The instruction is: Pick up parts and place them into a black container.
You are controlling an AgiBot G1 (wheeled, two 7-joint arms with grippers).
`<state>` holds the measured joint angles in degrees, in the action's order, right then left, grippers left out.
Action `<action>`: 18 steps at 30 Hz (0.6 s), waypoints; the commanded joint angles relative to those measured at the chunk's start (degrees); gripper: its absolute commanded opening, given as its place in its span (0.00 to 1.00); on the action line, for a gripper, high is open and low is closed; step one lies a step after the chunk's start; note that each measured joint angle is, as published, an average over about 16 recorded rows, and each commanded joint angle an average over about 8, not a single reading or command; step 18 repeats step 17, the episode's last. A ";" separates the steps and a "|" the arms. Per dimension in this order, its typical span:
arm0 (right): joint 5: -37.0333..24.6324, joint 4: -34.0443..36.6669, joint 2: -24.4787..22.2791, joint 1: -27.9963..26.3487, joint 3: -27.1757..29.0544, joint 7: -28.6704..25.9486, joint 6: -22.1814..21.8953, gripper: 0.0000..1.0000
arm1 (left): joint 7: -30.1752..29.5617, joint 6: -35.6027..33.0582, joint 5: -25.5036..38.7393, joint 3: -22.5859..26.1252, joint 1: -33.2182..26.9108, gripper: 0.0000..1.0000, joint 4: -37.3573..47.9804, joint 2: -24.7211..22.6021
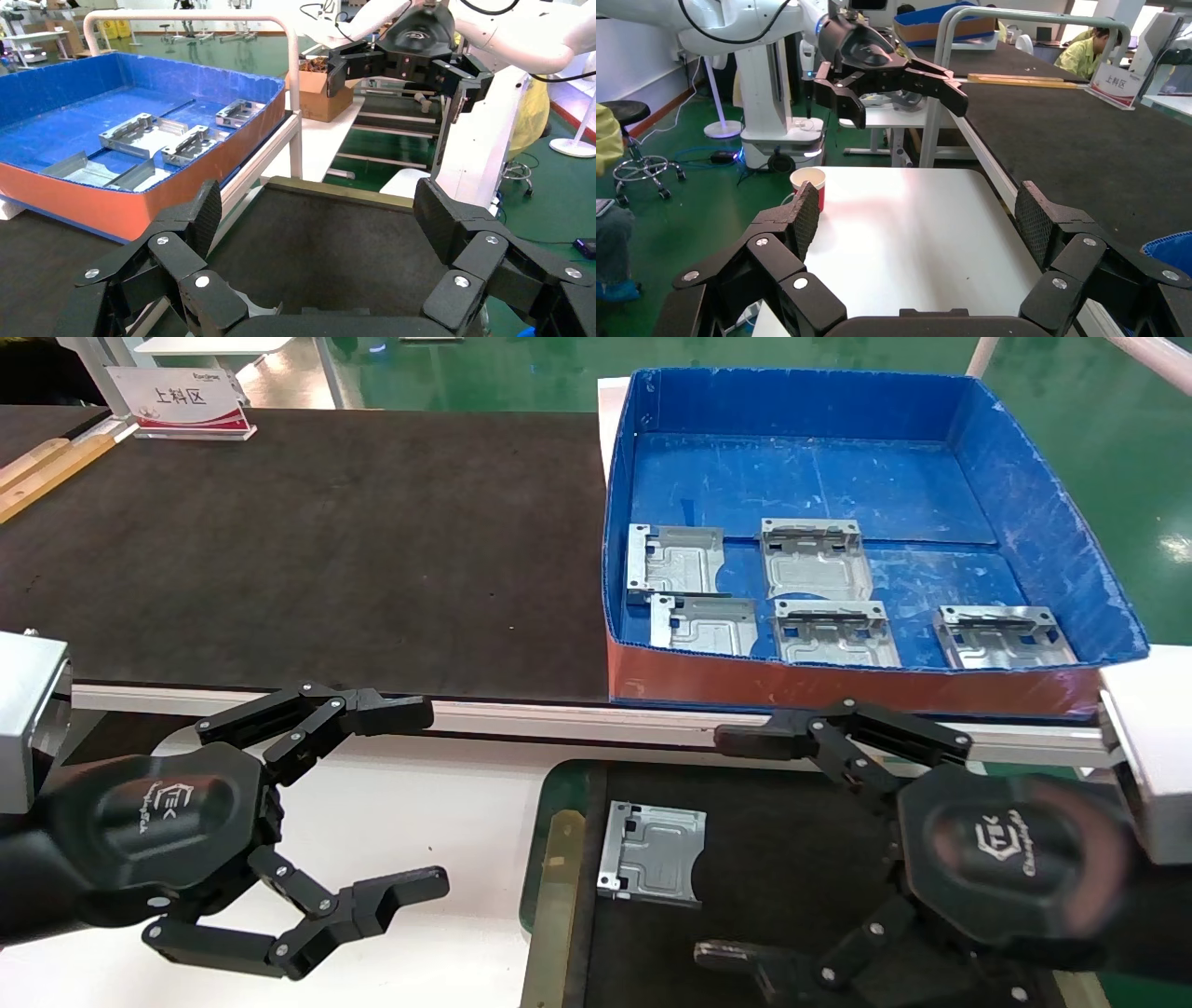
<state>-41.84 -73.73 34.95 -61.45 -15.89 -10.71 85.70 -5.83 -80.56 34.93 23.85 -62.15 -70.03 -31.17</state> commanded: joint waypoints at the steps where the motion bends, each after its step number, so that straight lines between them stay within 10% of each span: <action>1: 0.05 -0.75 -0.27 0.45 0.52 -0.57 -0.08 1.00 | 0.00 0.00 0.00 0.00 0.00 1.00 0.00 0.00; 18: 0.07 -0.21 -0.09 0.15 0.17 -0.21 -0.12 1.00 | 0.00 0.01 0.00 0.00 0.01 1.00 0.01 0.00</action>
